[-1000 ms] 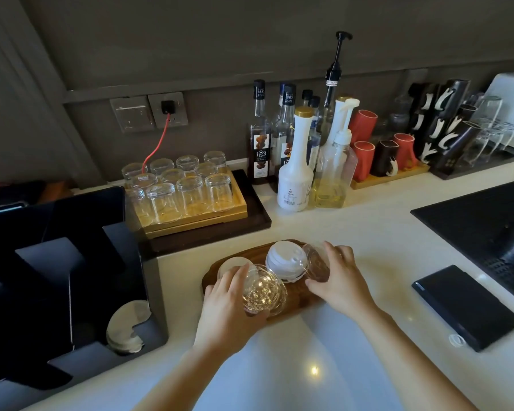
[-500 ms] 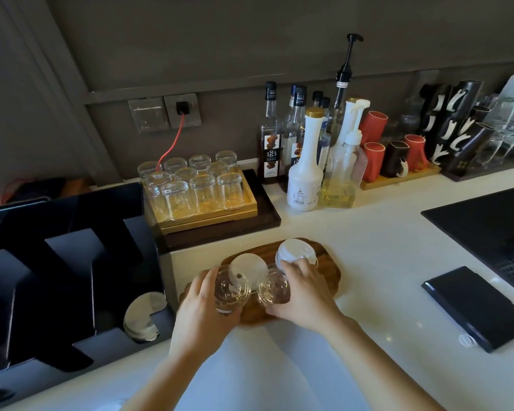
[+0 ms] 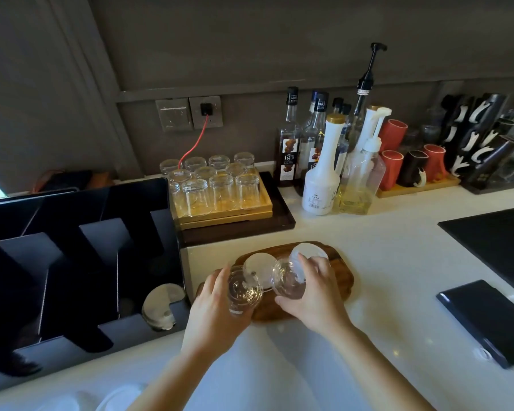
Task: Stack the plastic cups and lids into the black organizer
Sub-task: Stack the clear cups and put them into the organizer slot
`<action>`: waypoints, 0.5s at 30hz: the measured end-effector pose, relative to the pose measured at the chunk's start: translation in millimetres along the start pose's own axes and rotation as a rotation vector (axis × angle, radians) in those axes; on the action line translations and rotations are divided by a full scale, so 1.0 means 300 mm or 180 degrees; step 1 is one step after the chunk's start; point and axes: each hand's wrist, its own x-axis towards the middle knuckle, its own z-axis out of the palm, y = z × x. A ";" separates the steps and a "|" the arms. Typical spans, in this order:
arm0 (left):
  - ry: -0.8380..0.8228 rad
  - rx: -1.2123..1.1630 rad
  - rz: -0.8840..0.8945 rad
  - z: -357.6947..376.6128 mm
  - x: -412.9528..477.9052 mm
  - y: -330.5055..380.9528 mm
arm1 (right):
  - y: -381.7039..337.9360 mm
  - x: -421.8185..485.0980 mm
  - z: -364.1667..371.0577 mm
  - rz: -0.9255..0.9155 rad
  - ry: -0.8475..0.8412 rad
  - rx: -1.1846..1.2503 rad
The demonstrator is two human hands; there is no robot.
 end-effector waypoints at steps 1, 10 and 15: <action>-0.0032 -0.0055 0.0014 0.003 0.000 0.002 | -0.016 -0.001 -0.020 0.0032 -0.0114 0.0313; -0.0552 -0.2054 -0.0420 -0.013 -0.012 0.049 | -0.129 -0.014 -0.082 0.0161 -0.1224 0.1092; -0.0959 -0.3379 -0.0689 -0.052 -0.027 0.062 | -0.137 -0.026 -0.081 0.0063 -0.1253 0.1066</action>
